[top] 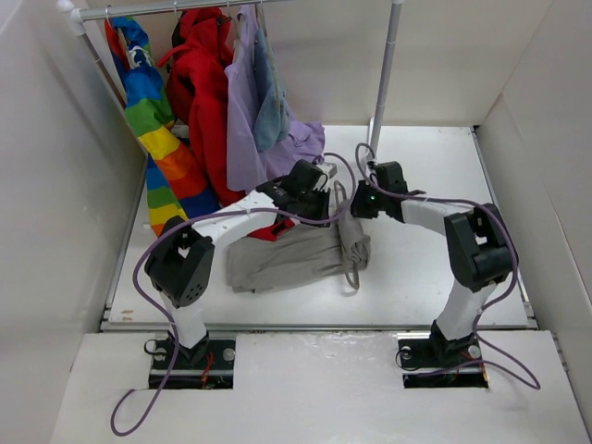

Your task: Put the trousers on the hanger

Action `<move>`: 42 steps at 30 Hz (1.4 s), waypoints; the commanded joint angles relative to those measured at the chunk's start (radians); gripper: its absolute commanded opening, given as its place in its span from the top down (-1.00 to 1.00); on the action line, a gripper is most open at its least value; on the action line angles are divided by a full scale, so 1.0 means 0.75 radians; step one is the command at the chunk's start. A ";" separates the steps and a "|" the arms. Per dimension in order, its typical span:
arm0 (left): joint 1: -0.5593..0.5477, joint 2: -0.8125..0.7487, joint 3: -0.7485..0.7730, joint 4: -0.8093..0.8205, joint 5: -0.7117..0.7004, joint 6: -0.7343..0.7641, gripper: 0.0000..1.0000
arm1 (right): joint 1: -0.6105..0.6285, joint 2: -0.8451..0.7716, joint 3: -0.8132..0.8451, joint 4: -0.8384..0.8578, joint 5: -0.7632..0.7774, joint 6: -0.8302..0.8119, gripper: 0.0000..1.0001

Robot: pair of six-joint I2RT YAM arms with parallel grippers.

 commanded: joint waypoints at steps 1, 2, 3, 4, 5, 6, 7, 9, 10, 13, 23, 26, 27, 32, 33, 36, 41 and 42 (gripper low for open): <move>-0.009 0.066 0.063 -0.079 -0.076 0.111 1.00 | 0.120 -0.002 0.045 0.150 -0.005 0.004 1.00; -0.009 0.083 0.063 -0.079 -0.076 0.123 1.00 | 0.120 0.016 0.045 0.150 -0.005 -0.012 1.00; -0.009 0.083 0.082 -0.079 -0.076 0.138 1.00 | 0.137 0.035 0.045 0.150 -0.005 -0.012 1.00; -0.009 0.083 0.094 -0.079 -0.060 0.152 1.00 | 0.137 0.059 0.045 0.150 -0.021 -0.012 1.00; 0.003 0.083 0.094 -0.079 -0.059 0.187 1.00 | 0.137 0.084 0.045 0.150 -0.033 -0.012 1.00; 0.003 0.083 0.094 -0.079 -0.045 0.205 1.00 | 0.137 0.135 0.045 0.150 -0.045 -0.012 1.00; 0.003 0.083 0.094 -0.079 -0.045 0.222 1.00 | 0.125 0.160 0.045 0.150 -0.074 -0.030 1.00; 0.016 0.083 0.094 -0.079 -0.013 0.291 1.00 | 0.125 0.229 0.057 0.134 -0.091 -0.043 1.00; 0.016 0.083 0.094 -0.067 -0.012 0.318 1.00 | 0.125 0.241 0.057 0.134 -0.091 -0.043 1.00; 0.016 0.083 0.094 -0.051 0.000 0.450 1.00 | 0.125 0.242 0.039 0.103 -0.021 -0.043 1.00; 0.016 0.159 0.178 -0.132 0.016 0.441 1.00 | 0.176 -0.026 0.168 -0.329 0.175 -0.374 0.20; 0.016 0.159 0.162 -0.132 0.041 0.394 1.00 | 0.206 -0.045 0.286 -0.585 0.239 -0.523 -0.16; 0.016 0.159 0.162 -0.120 0.041 0.394 1.00 | 0.206 -0.045 0.305 -0.631 0.263 -0.558 -0.19; 0.016 0.144 0.147 -0.120 0.041 0.345 1.00 | 0.176 -0.179 0.188 -0.633 0.200 -0.513 -0.19; 0.016 0.128 0.147 -0.120 0.041 0.344 1.00 | 0.160 -0.214 0.144 -0.615 0.188 -0.513 -0.08; 0.016 0.116 0.123 -0.120 0.029 0.344 1.00 | 0.159 -0.359 0.092 -0.584 0.137 -0.468 0.14; 0.016 0.116 0.110 -0.120 0.029 0.344 1.00 | 0.188 -0.543 0.019 -0.500 0.067 -0.409 0.07; 0.016 0.116 0.110 -0.132 0.029 0.344 1.00 | 0.188 -0.556 -0.004 -0.474 0.010 -0.395 0.04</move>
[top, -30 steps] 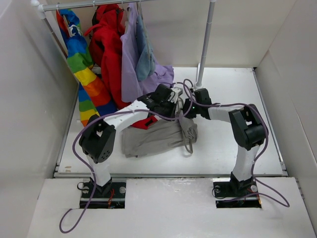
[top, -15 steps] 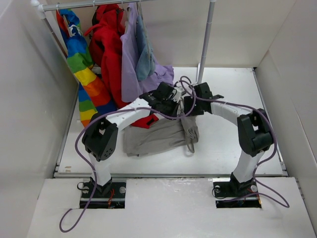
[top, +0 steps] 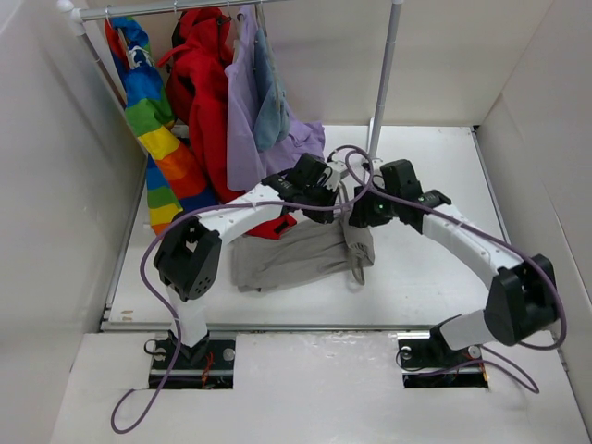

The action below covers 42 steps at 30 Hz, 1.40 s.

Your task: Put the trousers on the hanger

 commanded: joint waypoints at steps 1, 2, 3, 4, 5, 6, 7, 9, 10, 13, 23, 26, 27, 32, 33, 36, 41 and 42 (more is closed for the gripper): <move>0.001 0.015 -0.041 -0.065 -0.067 -0.017 1.00 | 0.017 -0.078 -0.098 0.125 -0.163 0.042 0.04; 0.001 0.015 -0.041 -0.065 -0.067 -0.017 1.00 | 0.017 -0.078 -0.123 0.158 -0.181 0.055 0.04; 0.001 0.015 -0.041 -0.065 -0.067 -0.017 1.00 | -0.003 -0.078 -0.150 0.158 -0.195 0.071 0.04; 0.001 0.015 -0.029 -0.065 -0.067 -0.017 1.00 | -0.016 -0.064 -0.172 0.180 -0.208 0.071 0.07; 0.001 0.015 -0.029 -0.065 -0.067 -0.017 1.00 | -0.034 -0.064 -0.231 0.227 -0.234 0.083 0.07; 0.001 0.015 -0.029 -0.065 -0.067 -0.005 1.00 | -0.034 -0.050 -0.264 0.264 -0.253 0.096 0.07; 0.001 0.015 -0.029 -0.065 -0.067 -0.004 1.00 | -0.054 -0.026 -0.293 0.301 -0.267 0.096 0.10; 0.001 0.015 -0.029 -0.065 -0.067 -0.004 1.00 | -0.093 0.056 -0.332 0.372 -0.282 0.096 0.23; 0.001 0.015 -0.017 -0.077 -0.067 -0.004 1.00 | -0.106 0.089 -0.350 0.391 -0.282 0.096 0.31; 0.001 0.028 -0.017 -0.077 -0.048 0.008 1.00 | -0.130 0.219 -0.381 0.491 -0.328 0.108 0.62; -0.054 0.064 0.055 -0.065 0.040 0.110 1.00 | 0.048 0.423 -0.365 0.704 -0.402 0.069 1.00; -0.054 0.064 0.055 -0.065 0.040 0.110 1.00 | -0.025 0.423 -0.418 0.704 -0.422 0.069 0.89; -0.054 0.064 0.055 -0.065 0.040 0.110 1.00 | -0.052 0.384 -0.436 0.704 -0.435 0.069 0.85; -0.054 0.064 -0.018 -0.065 -0.007 0.098 1.00 | -0.114 0.208 -0.402 0.523 -0.358 0.069 0.08; -0.054 0.050 -0.019 -0.065 -0.007 0.098 1.00 | -0.114 0.188 -0.331 0.415 -0.357 0.069 -0.13; -0.054 0.038 -0.064 -0.051 -0.022 0.098 1.00 | -0.114 0.120 -0.159 0.165 -0.274 0.083 -0.28; -0.054 0.038 -0.064 -0.051 -0.022 0.086 1.00 | -0.171 0.057 0.005 -0.087 -0.092 0.096 -0.34; -0.054 0.038 -0.064 -0.038 -0.022 0.086 1.00 | -0.185 0.057 0.019 -0.116 -0.061 0.096 -0.34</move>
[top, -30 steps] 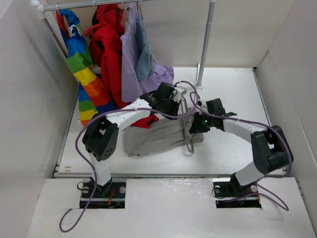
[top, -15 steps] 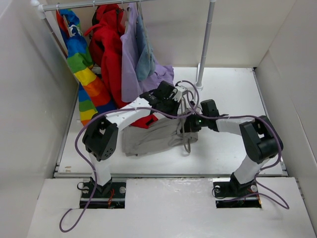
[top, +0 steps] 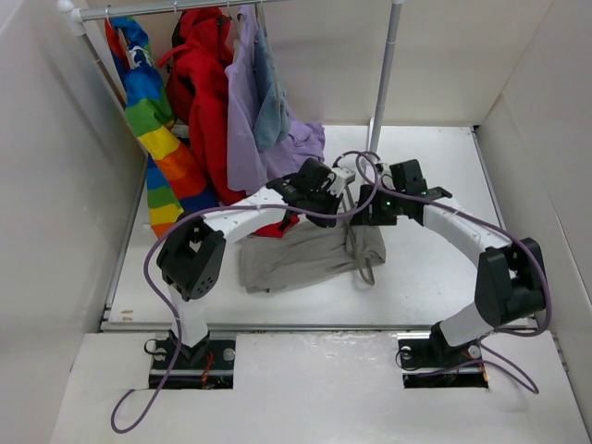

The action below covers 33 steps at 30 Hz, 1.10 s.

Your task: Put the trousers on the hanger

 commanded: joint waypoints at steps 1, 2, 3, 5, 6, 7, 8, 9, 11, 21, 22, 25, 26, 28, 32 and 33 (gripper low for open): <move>-0.019 0.020 -0.037 -0.071 -0.027 0.013 1.00 | -0.061 -0.050 0.083 -0.228 0.218 -0.003 -0.34; -0.019 0.020 -0.037 -0.071 -0.027 0.013 1.00 | -0.076 -0.066 0.083 -0.229 0.241 -0.003 -0.31; -0.019 0.020 -0.037 -0.071 -0.027 0.013 1.00 | -0.092 -0.067 0.083 -0.229 0.262 0.044 -0.28; -0.031 0.020 -0.025 -0.071 -0.039 0.026 1.00 | -0.147 -0.067 0.041 -0.166 0.276 0.081 -0.16; -0.031 0.020 -0.024 -0.071 -0.039 0.026 1.00 | -0.164 -0.067 0.028 -0.141 0.276 0.117 -0.12; -0.031 0.020 -0.010 -0.071 -0.055 0.026 1.00 | -0.178 -0.048 0.014 -0.110 0.276 0.132 -0.06; -0.043 0.020 -0.010 -0.071 -0.055 0.042 1.00 | -0.190 -0.030 0.014 -0.076 0.262 0.144 -0.02; -0.043 0.020 -0.010 -0.071 -0.070 0.056 1.00 | -0.207 0.027 -0.003 -0.006 0.242 0.144 -0.02; -0.043 0.020 0.002 -0.071 -0.082 0.056 1.00 | -0.207 0.099 -0.003 0.084 0.089 0.157 -0.02; -0.092 0.020 0.063 -0.071 -0.106 0.189 1.00 | -0.121 0.377 0.036 0.518 -0.284 0.167 0.90; -0.092 0.034 0.076 -0.071 -0.106 0.224 1.00 | -0.092 0.377 0.050 0.540 -0.323 0.167 1.00; -0.109 0.034 0.106 -0.083 -0.106 0.273 1.00 | -0.047 0.377 0.050 0.600 -0.335 0.167 1.00; -0.125 0.034 0.106 -0.083 -0.106 0.303 1.00 | -0.019 0.365 0.050 0.612 -0.335 0.153 1.00; -0.125 0.034 0.119 -0.069 -0.123 0.318 1.00 | -0.004 0.381 0.050 0.612 -0.350 0.138 1.00; -0.125 0.034 0.119 -0.069 -0.160 0.351 1.00 | -0.004 0.414 0.016 0.673 -0.444 0.110 1.00; -0.125 0.034 0.119 -0.069 -0.160 0.367 1.00 | -0.004 0.430 0.004 0.673 -0.458 0.110 1.00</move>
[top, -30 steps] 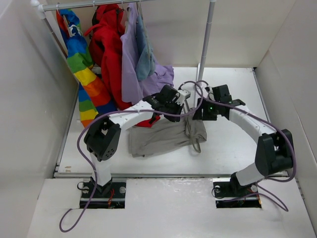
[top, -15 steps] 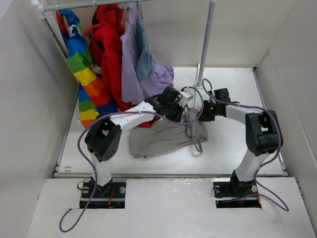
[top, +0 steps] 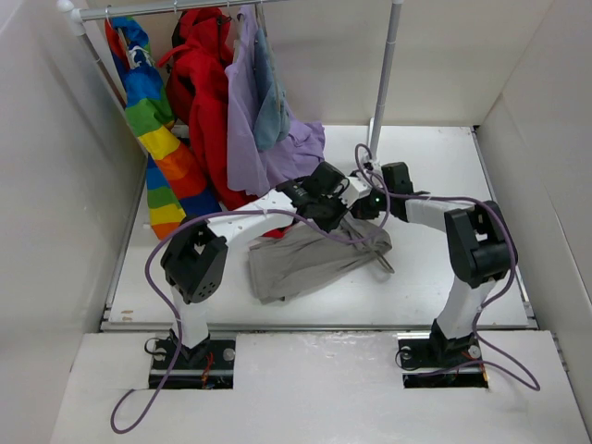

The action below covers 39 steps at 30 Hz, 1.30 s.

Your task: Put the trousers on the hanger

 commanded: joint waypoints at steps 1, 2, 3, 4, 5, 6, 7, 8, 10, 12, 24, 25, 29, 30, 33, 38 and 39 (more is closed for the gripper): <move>-0.018 0.031 0.022 0.041 -0.035 0.077 1.00 | 0.047 0.088 -0.004 0.119 -0.223 -0.030 1.00; -0.018 0.031 0.022 0.041 -0.022 0.077 1.00 | 0.047 0.121 -0.004 0.119 -0.240 -0.030 1.00; -0.018 0.019 0.022 0.041 -0.010 0.091 1.00 | 0.047 0.154 -0.004 0.119 -0.266 -0.030 1.00; -0.018 0.019 0.022 0.041 -0.010 0.091 1.00 | 0.047 0.209 -0.004 0.119 -0.267 -0.042 1.00; -0.018 0.004 0.022 0.041 0.008 0.105 1.00 | 0.035 0.232 -0.016 0.119 -0.279 -0.043 1.00; -0.018 -0.014 0.005 0.041 0.027 0.105 1.00 | 0.035 0.250 -0.016 0.107 -0.279 -0.043 1.00; -0.018 -0.026 -0.009 0.041 0.027 0.120 1.00 | 0.019 0.263 -0.031 0.107 -0.279 -0.043 1.00; -0.018 -0.043 -0.021 0.041 0.043 0.120 1.00 | 0.019 0.263 -0.031 0.107 -0.279 -0.057 1.00; -0.006 -0.087 -0.062 0.053 0.072 0.136 1.00 | 0.006 0.263 -0.065 0.107 -0.303 -0.073 1.00; 0.014 -0.100 -0.095 0.088 0.084 0.136 1.00 | 0.006 0.218 -0.078 0.107 -0.332 -0.132 1.00; 0.014 -0.086 -0.032 0.086 0.168 0.140 1.00 | 0.104 0.340 0.021 -0.075 -0.445 -0.341 0.92; 0.014 -0.086 -0.032 0.086 0.168 0.140 1.00 | 0.092 0.306 0.004 -0.075 -0.445 -0.357 0.92; 0.059 -0.106 -0.011 0.086 0.248 0.106 1.00 | 0.092 0.224 -0.080 -0.075 -0.426 -0.419 0.92; 0.059 -0.106 0.017 0.098 0.284 0.093 1.00 | 0.104 0.208 -0.094 -0.075 -0.426 -0.431 0.92; 0.086 -0.063 0.060 0.098 0.336 0.040 1.00 | 0.153 0.183 -0.113 -0.075 -0.392 -0.450 0.92; 0.086 -0.045 0.087 0.123 0.370 0.024 1.00 | 0.196 0.271 -0.113 -0.075 -0.277 -0.421 0.71; 0.086 -0.045 0.075 0.123 0.370 0.024 1.00 | 0.196 0.271 -0.113 -0.075 -0.261 -0.421 0.61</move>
